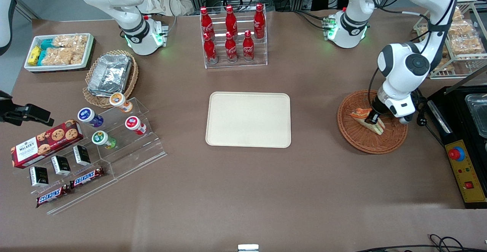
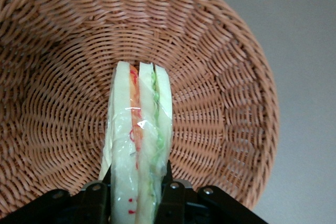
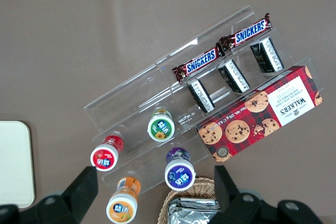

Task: Place sandwich from basket to tray
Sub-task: 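Lift the sandwich up out of the basket with the left gripper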

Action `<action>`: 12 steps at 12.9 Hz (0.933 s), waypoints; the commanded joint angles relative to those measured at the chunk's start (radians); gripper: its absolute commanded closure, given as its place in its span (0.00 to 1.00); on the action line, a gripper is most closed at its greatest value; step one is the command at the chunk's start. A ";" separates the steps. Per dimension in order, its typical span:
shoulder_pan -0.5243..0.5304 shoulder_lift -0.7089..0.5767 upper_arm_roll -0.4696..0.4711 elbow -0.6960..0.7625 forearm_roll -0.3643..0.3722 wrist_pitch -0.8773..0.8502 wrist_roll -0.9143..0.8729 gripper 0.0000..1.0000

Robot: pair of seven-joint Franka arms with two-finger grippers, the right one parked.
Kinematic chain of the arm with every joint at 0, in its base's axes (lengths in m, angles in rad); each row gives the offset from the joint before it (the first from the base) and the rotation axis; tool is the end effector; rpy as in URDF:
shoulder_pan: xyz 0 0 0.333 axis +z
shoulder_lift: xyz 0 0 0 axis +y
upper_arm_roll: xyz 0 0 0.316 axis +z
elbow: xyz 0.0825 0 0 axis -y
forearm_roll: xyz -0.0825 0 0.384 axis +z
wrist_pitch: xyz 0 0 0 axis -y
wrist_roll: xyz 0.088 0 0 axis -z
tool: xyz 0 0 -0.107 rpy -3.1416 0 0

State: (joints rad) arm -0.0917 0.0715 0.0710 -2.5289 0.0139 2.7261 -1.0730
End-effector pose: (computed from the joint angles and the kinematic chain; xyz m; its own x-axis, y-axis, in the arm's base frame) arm 0.4740 -0.0101 0.2606 0.5022 0.8618 0.0706 0.8555 -0.5071 0.1044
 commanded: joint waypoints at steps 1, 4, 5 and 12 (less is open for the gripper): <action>-0.002 -0.154 -0.026 0.099 0.015 -0.297 0.094 1.00; -0.002 -0.211 -0.098 0.339 0.015 -0.664 0.174 1.00; -0.003 -0.202 -0.118 0.475 0.011 -0.836 0.211 1.00; -0.006 -0.185 -0.433 0.671 -0.045 -1.016 0.424 1.00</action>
State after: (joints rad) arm -0.1028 -0.1494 -0.2909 -1.8872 -0.0181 1.7290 -0.7112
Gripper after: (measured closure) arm 0.806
